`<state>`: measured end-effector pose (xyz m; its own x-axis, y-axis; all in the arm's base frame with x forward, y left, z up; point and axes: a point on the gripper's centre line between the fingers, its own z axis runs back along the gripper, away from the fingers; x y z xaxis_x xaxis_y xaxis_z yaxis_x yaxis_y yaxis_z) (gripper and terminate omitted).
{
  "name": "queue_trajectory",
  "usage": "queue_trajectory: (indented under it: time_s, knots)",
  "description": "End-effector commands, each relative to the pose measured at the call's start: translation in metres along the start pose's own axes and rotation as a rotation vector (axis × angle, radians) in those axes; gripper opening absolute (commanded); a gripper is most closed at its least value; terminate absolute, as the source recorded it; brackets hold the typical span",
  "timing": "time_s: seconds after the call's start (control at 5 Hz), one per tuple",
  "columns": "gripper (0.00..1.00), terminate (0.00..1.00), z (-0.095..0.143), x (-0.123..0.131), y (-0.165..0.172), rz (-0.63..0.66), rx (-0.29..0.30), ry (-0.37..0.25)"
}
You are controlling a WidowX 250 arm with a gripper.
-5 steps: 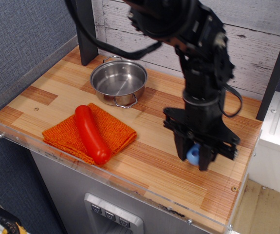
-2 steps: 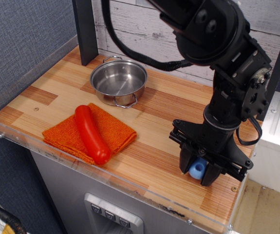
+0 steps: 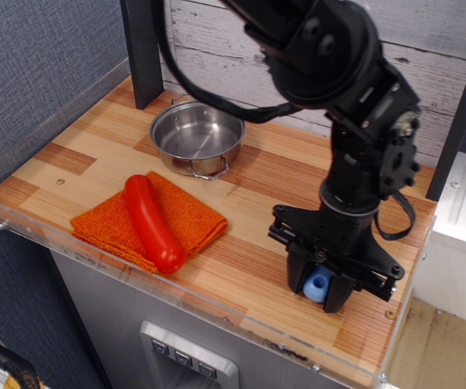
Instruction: Place the spoon on the right side of the table towards the bottom.
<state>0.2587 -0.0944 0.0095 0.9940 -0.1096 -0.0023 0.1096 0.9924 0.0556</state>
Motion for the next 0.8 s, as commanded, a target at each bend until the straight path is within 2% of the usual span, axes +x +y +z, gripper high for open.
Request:
queue_trajectory:
  time_s: [0.0, 0.4, 0.6]
  knots:
    - [1.0, 0.0, 0.032, 0.001, 0.004, -0.013, -0.024, -0.068]
    - [1.0, 0.0, 0.106, -0.009, 0.033, -0.111, 0.015, -0.212]
    - [1.0, 0.0, 0.119, -0.013, 0.068, -0.067, 0.016, -0.217]
